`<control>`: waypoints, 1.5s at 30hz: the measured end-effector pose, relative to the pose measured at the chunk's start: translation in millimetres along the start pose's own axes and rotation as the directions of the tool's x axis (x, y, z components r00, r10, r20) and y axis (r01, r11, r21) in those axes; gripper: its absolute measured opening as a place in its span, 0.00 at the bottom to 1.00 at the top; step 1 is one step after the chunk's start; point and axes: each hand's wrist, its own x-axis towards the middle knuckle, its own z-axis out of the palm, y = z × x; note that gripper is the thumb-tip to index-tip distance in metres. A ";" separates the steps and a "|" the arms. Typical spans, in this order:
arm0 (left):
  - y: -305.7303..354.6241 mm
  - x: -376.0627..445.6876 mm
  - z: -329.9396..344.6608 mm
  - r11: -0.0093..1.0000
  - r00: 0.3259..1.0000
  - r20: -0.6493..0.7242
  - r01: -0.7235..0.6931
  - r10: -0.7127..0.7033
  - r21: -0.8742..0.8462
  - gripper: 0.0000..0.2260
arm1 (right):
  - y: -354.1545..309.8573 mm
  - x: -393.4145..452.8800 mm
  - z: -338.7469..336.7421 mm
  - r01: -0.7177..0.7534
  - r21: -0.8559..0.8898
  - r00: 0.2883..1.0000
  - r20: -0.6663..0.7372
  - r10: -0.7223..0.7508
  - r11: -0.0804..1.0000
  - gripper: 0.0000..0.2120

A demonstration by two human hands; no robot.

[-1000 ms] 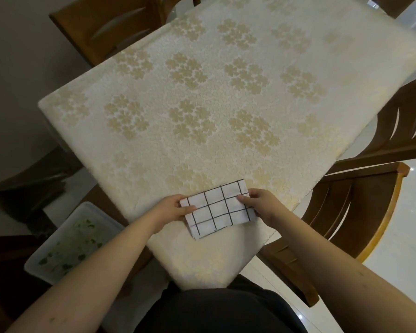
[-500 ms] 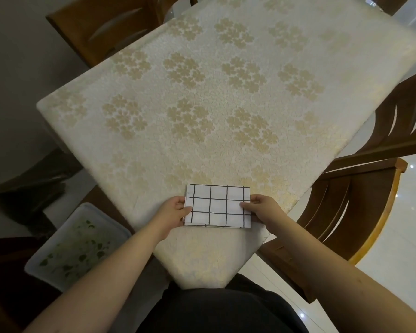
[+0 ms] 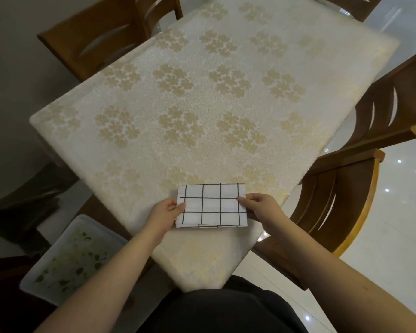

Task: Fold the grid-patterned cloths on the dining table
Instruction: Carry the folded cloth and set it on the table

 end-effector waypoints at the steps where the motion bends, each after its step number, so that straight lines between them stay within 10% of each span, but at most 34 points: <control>1: 2.5 -3.3 -2.6 1.000 1.000 0.009 -0.014 0.015 -0.013 0.06 | -2.6 -6.9 0.3 0.018 0.015 1.000 -0.003 -0.018 1.000 0.09; 22: 45.0 -94.5 22.6 0.960 0.893 0.387 -0.273 0.229 0.061 0.05 | 51.0 -195.3 2.6 0.172 0.241 0.946 -0.310 -0.092 0.955 0.11; 45: 14.6 -226.8 344.5 0.809 0.699 0.714 -0.447 0.049 0.382 0.10 | 219.3 -367.7 -243.4 0.383 0.523 0.762 -0.645 0.059 0.762 0.08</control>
